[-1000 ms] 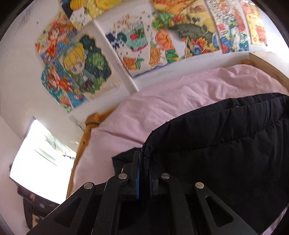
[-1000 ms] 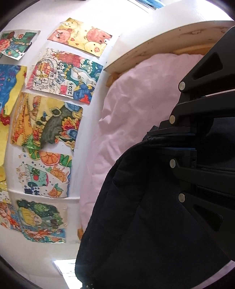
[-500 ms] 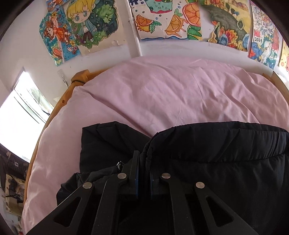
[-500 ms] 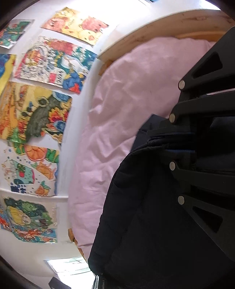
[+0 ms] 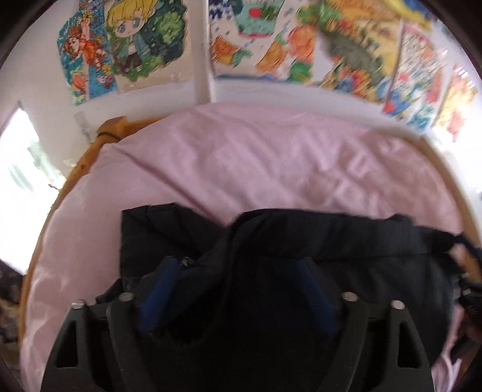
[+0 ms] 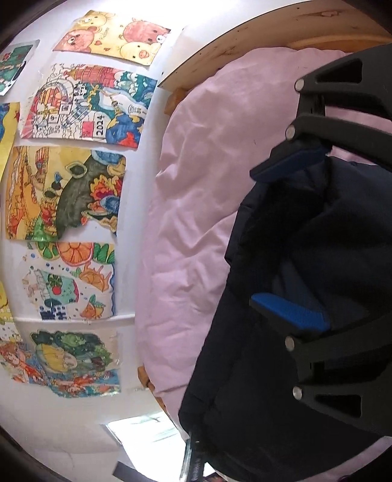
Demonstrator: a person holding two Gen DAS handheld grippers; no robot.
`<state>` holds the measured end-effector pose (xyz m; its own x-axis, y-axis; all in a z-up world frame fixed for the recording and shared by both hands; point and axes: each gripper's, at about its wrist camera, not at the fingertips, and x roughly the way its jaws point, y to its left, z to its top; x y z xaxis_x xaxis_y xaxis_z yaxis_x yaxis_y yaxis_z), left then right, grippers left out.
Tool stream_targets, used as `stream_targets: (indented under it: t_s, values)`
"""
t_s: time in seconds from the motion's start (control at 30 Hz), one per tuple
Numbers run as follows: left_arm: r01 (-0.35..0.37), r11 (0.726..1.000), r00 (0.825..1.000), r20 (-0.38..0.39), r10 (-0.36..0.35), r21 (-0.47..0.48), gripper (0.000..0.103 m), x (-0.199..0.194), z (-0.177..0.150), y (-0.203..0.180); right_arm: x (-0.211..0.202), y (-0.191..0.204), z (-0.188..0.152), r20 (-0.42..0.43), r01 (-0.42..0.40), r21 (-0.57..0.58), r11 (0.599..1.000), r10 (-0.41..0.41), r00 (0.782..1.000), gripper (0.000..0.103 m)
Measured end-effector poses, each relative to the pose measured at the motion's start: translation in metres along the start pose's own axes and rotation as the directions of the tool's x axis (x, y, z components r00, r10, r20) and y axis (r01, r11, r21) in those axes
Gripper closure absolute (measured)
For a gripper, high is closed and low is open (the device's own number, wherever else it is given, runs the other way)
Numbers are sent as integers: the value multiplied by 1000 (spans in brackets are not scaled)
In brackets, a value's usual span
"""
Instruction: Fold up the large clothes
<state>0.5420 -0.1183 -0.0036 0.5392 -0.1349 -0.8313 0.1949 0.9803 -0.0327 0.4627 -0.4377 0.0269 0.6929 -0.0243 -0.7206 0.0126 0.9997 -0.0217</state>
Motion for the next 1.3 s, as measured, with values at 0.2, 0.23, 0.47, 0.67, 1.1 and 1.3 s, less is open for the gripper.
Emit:
stream_targets:
  t_s: [0.2, 0.23, 0.47, 0.67, 1.1, 1.3]
  values:
    - [68, 998, 992, 110, -67, -7, 2, -37, -26, 3, -27, 4, -21, -44, -176, 2, 984, 176, 984, 21]
    - [97, 995, 988, 116, -97, 9, 2, -40, -36, 1, -30, 9, -26, -54, -201, -24, 979, 200, 978, 21]
    - [372, 917, 928, -22, -372, 144, 2, -14, -95, -32, -32, 50, -68, -134, -320, -286, 903, 293, 947, 18]
    - [137, 956, 983, 87, -164, 260, 0, 17, -88, -64, 1, 28, -55, -70, -154, -198, 968, 142, 987, 13]
    - [191, 970, 975, 85, -205, 152, 0, 64, -81, -50, 86, -14, -71, -139, -103, 121, 987, 120, 983, 2]
    - [186, 970, 975, 93, -203, 157, 0, 64, -83, -52, 108, -23, -81, -158, -94, 186, 978, 124, 980, 1]
